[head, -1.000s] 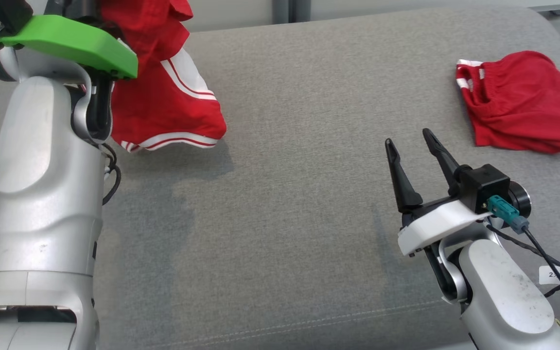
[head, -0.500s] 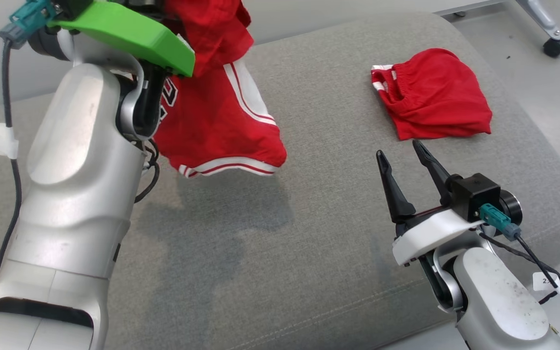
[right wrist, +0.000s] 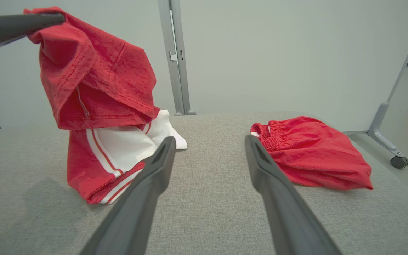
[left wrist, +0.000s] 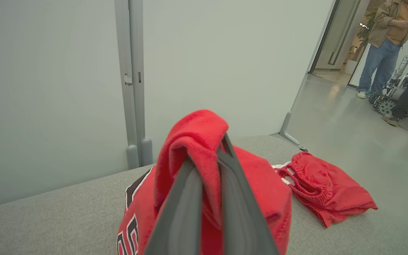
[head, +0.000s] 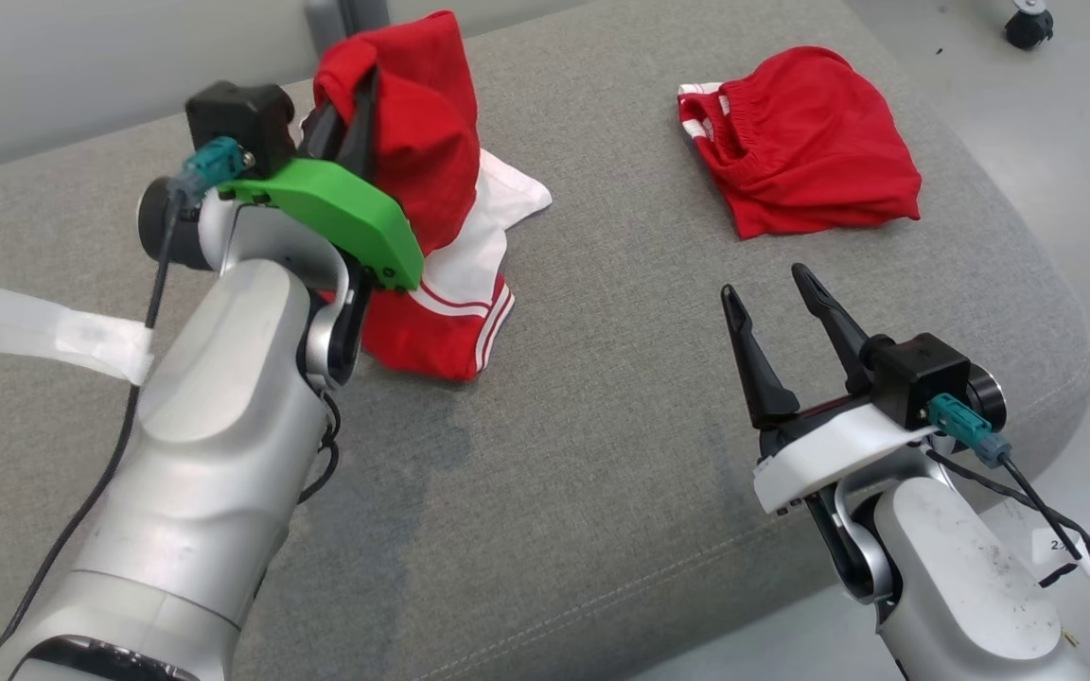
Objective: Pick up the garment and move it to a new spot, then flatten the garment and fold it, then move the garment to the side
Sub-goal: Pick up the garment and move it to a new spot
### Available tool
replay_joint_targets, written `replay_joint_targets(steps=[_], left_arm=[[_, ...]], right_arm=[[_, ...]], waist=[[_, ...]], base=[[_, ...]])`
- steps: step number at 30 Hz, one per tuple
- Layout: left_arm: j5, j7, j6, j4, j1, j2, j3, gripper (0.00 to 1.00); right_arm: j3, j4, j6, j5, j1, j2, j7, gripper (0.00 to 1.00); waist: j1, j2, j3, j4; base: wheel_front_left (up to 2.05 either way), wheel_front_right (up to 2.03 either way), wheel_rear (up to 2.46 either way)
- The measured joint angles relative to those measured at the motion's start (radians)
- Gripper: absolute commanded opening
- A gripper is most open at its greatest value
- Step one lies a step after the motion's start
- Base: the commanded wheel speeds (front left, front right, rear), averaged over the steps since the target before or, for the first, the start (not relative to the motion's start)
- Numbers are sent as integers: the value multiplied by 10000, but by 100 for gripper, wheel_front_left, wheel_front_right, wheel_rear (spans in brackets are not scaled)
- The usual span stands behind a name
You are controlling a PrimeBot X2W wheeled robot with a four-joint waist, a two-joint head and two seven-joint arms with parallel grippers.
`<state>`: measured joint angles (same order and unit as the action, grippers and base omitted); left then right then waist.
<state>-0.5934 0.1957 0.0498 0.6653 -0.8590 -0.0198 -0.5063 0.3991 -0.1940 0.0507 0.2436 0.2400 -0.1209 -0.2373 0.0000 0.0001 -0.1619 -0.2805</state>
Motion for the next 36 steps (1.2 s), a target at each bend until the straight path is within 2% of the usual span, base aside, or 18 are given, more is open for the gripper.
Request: replay_joint_targets(steps=[6, 9, 10, 11, 12, 13, 14, 15, 26, 36], left_arm=[[221, -136, 19, 366, 414, -23, -965, 0], [100, -161, -245, 345, 799, -46, -1703, 0], [-50, -192, -293, 303, 920, -50, -1889, 10], [-182, -194, -337, 261, 1042, -54, -2075, 31], [-222, -203, -395, 226, 1158, -59, -2286, 44], [-251, -240, -433, 192, 1253, -65, -2485, 47], [-299, -290, -495, 169, 1330, -73, -2656, 62], [-313, -290, -504, 142, 1389, -79, -2823, 100], [-817, -263, -777, -481, 1453, -138, -3879, 100], [-917, 178, -932, -899, 1366, -138, -3971, 100]], right_arm=[[-84, 31, -2, 25, 49, 15, -10, 100], [-121, -52, 6, 29, 50, 19, -12, 100], [-119, -63, 6, 29, 50, 21, -12, 100], [-117, -73, 6, 29, 51, 23, -12, 100], [-115, -79, 4, 29, 52, 25, -12, 100], [-113, -84, 6, 29, 57, 29, -12, 100], [-111, -92, 4, 29, 65, 31, -12, 100], [-111, -104, 4, 29, 76, 33, -13, 100], [-303, -249, 10, 29, 180, 17, -98, 100], [-545, -307, 40, 29, 178, -75, -100, 100]], waist=[[0, 0, -301, -191], [0, 0, -423, -240], [0, 0, -435, -241], [0, 0, -444, -238], [0, 0, -451, -235], [1, 0, -457, -232], [1, 0, -464, -229], [1, 0, -469, -227], [0, 0, -418, -126], [0, 0, -144, 291]], base=[[0, 0, 0], [0, 0, 0], [0, 0, 0], [0, 0, 0], [0, 0, 0], [0, 0, 0], [0, 0, 0], [0, 0, 0], [0, 0, 0], [0, 0, 0]])
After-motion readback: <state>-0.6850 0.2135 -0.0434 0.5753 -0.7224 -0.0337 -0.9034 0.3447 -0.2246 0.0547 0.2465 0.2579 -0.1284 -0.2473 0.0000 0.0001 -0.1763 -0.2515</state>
